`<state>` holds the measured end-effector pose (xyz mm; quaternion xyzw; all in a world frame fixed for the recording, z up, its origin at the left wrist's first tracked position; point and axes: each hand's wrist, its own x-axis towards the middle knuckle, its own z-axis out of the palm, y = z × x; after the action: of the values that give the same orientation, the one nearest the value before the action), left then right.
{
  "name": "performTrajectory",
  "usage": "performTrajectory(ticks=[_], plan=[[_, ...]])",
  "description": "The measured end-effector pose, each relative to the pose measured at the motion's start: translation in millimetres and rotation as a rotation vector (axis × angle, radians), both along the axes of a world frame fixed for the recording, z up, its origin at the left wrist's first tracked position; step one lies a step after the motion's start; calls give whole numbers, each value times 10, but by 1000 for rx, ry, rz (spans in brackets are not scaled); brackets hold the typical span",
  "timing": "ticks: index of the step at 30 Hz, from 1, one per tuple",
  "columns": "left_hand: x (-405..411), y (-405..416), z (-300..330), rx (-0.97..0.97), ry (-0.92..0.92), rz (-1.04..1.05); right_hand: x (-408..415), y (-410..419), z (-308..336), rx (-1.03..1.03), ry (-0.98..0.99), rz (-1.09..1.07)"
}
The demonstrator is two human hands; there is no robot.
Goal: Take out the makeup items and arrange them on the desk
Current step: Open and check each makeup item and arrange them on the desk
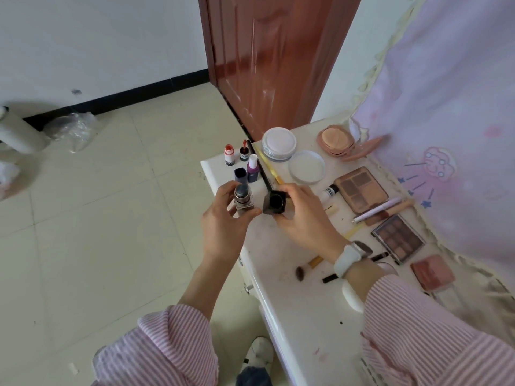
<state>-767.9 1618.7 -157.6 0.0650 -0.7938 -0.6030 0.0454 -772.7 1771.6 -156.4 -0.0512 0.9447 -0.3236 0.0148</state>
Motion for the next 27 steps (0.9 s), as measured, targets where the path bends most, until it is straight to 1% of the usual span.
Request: performTrajectory(ticks=[8,12,15,17,19,23,25,27], plan=[[-49,18,-75,-113,77,-61,-349,6,-1,205,-22,170],[-61,51,-78,-138,94,-61,-362,-3,-1,279,-35,194],[-18,39,-57,-232,109,-50,-326,24,43,284,-44,209],[45,21,-28,-273,137,-27,-274,138,118,241,-1,191],[152,12,-24,-334,146,10,-218,340,179,299,52,178],[443,109,-121,-513,82,101,-196,732,202,542,-2,172],[535,178,-188,-541,-27,74,-230,849,173,632,-34,188],[586,220,-275,-546,-152,16,-271,934,152,678,-49,202]])
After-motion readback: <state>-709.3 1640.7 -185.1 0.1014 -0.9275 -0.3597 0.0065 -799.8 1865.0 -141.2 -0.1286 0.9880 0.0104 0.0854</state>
